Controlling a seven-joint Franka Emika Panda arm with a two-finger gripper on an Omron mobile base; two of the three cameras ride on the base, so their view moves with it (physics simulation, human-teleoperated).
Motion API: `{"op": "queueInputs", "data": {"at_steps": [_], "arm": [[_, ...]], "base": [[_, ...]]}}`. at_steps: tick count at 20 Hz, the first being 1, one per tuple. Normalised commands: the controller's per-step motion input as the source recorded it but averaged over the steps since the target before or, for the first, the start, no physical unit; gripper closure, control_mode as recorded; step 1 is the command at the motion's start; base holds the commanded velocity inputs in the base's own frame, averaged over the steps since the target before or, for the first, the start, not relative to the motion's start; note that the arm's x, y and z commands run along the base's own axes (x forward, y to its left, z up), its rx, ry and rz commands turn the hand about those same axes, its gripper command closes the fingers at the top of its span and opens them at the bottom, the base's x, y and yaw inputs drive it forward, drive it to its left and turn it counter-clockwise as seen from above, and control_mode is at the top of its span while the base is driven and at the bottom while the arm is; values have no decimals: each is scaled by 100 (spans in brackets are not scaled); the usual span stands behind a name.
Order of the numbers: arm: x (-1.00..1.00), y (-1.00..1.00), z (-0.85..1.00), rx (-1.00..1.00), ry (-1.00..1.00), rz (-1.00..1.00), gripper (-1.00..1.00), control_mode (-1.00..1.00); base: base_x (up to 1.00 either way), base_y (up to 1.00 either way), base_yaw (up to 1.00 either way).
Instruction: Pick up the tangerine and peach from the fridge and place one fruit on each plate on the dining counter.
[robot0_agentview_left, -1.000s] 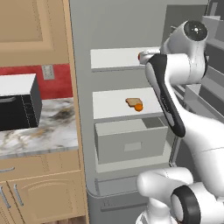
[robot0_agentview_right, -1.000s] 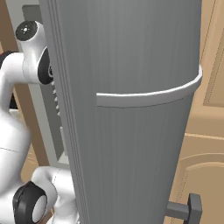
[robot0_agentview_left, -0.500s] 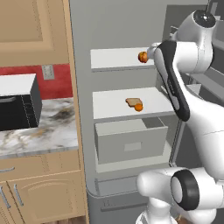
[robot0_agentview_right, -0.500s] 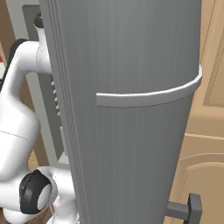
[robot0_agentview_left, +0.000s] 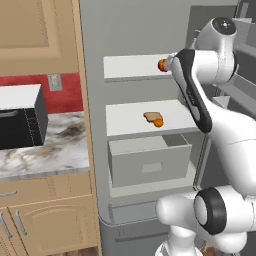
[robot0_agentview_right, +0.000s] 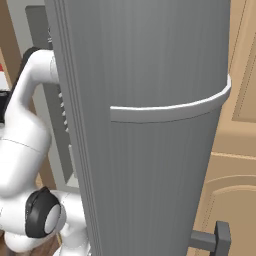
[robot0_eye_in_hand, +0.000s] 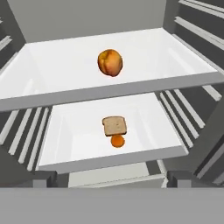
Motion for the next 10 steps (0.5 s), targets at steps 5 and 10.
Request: {"op": "queueInputs", "data": {"at_steps": [5,10], "arm": [[87,-7,-2,0,2,0,-100,-100],[51,-24,0,0,4,2,-100,-100]], "base": [[0,0,0],[0,0,0]]}}
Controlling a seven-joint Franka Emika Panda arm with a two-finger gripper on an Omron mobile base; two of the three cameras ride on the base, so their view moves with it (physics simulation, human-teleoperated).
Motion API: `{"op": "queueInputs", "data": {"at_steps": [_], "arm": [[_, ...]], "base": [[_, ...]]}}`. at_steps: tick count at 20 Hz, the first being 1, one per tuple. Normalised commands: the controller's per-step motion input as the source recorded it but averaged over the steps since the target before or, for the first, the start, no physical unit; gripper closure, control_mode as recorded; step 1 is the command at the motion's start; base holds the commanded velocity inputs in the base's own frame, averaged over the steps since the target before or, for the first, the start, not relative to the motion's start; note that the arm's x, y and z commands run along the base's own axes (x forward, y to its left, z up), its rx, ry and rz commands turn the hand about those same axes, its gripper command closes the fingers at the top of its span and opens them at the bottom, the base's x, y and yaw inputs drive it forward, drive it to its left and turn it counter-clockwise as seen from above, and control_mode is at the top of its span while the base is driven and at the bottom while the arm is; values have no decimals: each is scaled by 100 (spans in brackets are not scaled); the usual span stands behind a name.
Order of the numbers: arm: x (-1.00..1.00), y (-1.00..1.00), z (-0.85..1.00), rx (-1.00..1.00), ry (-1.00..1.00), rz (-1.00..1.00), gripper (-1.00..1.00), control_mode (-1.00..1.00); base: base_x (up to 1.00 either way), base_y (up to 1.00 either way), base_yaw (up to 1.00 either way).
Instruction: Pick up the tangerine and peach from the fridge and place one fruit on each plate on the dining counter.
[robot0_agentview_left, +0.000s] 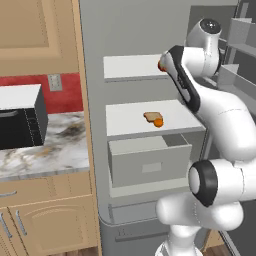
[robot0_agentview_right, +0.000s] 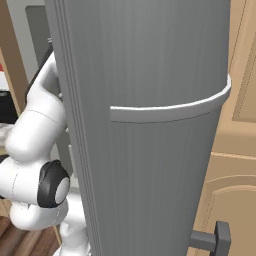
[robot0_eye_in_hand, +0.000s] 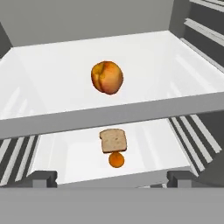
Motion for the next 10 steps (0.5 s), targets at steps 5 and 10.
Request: {"op": "queueInputs", "data": {"at_steps": [5,10], "arm": [[18,-13,-2,0,0,0,-100,-100],[53,0,-16,0,0,0,-100,-100]], "base": [[0,0,0],[0,0,0]]}}
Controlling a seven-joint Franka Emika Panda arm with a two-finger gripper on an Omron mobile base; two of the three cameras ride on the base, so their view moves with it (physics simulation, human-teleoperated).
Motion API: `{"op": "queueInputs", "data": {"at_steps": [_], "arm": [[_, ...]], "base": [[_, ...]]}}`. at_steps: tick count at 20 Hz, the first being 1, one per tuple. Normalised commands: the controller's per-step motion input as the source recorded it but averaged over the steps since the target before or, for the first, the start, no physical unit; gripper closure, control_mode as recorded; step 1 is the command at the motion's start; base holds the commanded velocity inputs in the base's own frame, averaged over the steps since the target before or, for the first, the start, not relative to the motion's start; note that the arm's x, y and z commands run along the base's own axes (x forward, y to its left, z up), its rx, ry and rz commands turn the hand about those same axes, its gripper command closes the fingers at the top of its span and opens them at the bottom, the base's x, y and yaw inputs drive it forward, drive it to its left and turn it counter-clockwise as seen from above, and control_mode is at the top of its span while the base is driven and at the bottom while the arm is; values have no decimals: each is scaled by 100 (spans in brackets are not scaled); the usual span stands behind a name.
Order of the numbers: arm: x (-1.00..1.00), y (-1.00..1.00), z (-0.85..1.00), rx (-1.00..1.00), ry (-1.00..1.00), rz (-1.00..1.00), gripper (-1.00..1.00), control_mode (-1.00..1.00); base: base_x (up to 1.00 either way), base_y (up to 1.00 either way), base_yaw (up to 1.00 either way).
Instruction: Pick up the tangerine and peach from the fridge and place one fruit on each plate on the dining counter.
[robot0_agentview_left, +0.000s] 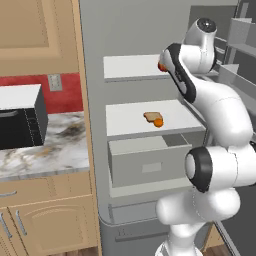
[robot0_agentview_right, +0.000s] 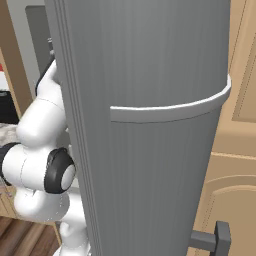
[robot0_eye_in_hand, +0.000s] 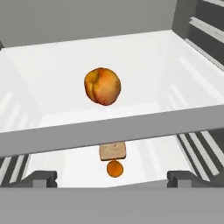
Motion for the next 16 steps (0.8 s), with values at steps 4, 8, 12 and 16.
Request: {"op": "queueInputs", "data": {"at_steps": [4,8,12,16], "arm": [[66,0,-3,0,2,0,-100,-100],[67,0,0,0,0,0,-100,-100],[49,0,-1,0,0,0,-100,-100],[53,0,-15,0,0,0,-100,-100]], "base": [[0,0,0],[0,0,0],[0,0,0],[0,0,0]]}}
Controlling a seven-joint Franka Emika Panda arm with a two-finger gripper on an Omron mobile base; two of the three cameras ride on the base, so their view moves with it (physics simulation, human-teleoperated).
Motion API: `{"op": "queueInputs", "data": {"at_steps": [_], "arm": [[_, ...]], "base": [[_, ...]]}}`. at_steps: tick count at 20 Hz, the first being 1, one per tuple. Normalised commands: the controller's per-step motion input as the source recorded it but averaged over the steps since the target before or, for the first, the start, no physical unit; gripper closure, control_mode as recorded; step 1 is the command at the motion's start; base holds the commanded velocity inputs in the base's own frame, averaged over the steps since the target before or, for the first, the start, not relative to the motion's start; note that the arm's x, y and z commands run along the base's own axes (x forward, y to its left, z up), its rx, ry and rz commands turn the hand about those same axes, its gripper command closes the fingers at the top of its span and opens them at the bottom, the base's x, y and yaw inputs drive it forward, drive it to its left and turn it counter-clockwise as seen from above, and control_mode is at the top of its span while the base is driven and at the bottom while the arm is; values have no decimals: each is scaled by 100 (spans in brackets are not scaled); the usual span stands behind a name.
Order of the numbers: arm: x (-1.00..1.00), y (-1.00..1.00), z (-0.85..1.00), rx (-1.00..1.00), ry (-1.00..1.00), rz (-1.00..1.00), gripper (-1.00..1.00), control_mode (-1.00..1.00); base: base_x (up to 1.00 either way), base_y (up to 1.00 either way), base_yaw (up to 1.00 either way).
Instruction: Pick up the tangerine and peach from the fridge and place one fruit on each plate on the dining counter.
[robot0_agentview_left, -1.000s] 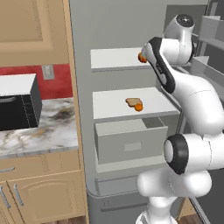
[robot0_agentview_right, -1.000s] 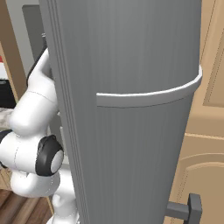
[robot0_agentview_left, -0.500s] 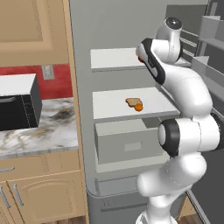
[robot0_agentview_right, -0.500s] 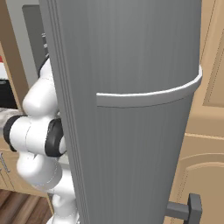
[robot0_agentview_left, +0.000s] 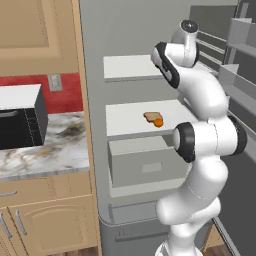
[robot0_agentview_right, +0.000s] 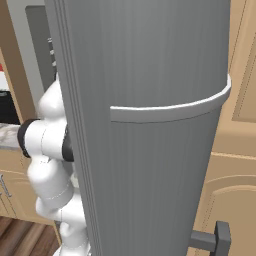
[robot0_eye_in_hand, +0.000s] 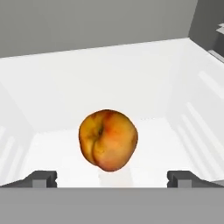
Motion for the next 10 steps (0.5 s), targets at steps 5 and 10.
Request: {"op": "queueInputs", "data": {"at_steps": [5,10], "arm": [[54,-2,-11,0,0,0,-100,-100],[-2,0,0,0,3,1,-100,-100]], "base": [[0,0,0],[0,0,0]]}}
